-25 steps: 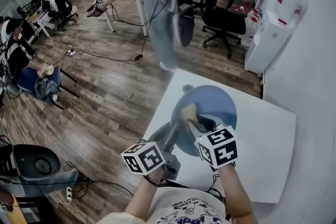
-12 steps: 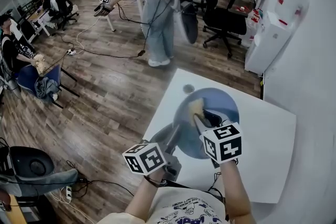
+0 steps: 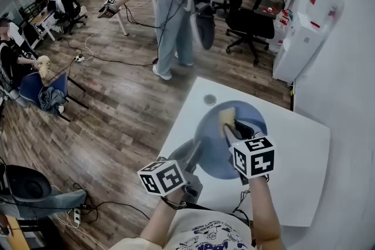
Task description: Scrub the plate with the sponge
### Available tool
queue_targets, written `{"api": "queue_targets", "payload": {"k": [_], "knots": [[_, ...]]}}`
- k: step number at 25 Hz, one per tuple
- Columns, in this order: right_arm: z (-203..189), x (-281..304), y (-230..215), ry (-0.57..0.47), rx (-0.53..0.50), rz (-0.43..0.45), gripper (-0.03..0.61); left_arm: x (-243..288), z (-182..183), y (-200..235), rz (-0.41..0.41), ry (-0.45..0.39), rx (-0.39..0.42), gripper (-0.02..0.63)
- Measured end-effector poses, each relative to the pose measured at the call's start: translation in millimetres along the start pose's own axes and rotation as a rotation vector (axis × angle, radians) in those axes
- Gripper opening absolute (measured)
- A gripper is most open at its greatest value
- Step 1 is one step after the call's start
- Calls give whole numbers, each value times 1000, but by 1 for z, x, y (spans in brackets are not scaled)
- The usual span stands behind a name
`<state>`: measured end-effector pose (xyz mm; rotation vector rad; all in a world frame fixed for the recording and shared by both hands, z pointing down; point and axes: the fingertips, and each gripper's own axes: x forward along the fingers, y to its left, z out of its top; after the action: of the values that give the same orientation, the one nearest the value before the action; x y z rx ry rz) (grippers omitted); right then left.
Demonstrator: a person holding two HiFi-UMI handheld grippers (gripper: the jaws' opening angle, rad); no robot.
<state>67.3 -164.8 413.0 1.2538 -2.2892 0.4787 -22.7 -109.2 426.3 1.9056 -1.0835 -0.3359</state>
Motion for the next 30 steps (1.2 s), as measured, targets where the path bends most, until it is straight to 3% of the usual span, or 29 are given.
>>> {"api": "queue_targets", "payload": {"k": [14, 30], "knots": [[-16, -10, -26, 12, 28, -89, 106, -8, -2, 6, 1, -2, -19, 67], [-30, -16, -54, 49, 47, -130, 106, -4, 17, 11, 19, -45, -46, 67]]}}
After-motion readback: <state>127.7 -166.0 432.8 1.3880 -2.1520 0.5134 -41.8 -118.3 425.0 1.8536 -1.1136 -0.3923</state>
